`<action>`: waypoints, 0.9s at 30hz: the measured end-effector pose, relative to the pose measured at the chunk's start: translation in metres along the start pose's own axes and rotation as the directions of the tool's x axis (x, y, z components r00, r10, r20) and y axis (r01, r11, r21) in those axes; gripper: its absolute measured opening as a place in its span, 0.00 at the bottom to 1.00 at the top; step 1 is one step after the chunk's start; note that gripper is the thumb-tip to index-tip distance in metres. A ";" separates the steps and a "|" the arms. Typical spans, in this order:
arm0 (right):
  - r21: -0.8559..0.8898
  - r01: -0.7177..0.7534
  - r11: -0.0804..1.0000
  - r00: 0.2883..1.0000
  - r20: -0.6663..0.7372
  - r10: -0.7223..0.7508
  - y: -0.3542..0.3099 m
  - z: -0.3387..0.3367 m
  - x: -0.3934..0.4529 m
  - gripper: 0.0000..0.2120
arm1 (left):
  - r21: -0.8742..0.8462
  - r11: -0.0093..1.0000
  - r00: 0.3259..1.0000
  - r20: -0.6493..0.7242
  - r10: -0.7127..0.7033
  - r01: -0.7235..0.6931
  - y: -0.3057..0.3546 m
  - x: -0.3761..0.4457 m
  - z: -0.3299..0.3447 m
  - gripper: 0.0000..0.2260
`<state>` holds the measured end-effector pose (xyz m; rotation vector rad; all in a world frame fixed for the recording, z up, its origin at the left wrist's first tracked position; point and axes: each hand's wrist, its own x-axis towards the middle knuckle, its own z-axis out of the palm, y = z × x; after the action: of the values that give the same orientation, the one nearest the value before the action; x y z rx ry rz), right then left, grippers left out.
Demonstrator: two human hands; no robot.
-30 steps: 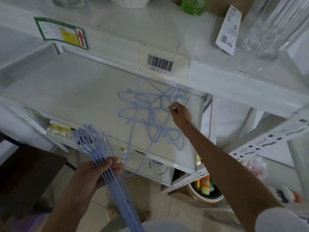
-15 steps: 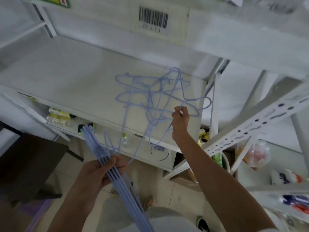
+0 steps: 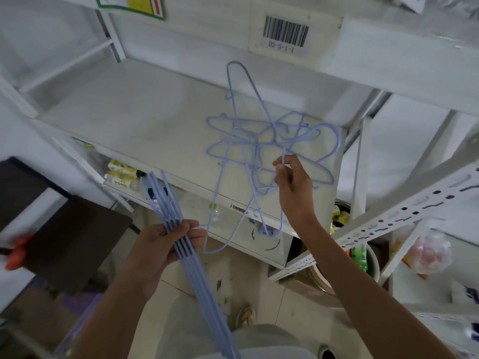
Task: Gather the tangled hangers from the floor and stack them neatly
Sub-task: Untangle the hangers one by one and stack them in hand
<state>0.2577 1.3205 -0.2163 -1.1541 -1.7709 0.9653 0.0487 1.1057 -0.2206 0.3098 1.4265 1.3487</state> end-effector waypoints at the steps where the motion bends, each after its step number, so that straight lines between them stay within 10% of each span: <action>1: -0.041 0.032 0.999 0.999 0.019 -0.031 -0.003 -0.001 -0.004 0.07 | 0.003 1.000 1.000 -0.001 0.009 -0.009 0.003 -0.001 -0.004 0.10; 13: -0.469 0.340 0.815 0.939 0.123 -0.321 -0.061 -0.013 0.001 0.12 | -0.036 0.997 0.998 -0.010 0.062 -0.063 0.080 -0.013 -0.073 0.10; 21: -0.593 0.348 0.726 0.938 0.223 -0.266 -0.084 0.025 0.023 0.23 | 0.089 0.990 0.994 0.025 0.105 -0.107 0.133 -0.036 -0.170 0.14; 27: -0.463 0.668 0.583 0.743 0.464 -0.482 -0.140 0.089 0.009 0.21 | 0.233 0.966 0.985 0.154 0.076 -0.111 0.138 -0.044 -0.196 0.14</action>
<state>0.1277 1.2727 -0.1242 -0.6666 -2.5962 0.1327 -0.1566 1.0097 -0.1320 0.6293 1.4695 1.2024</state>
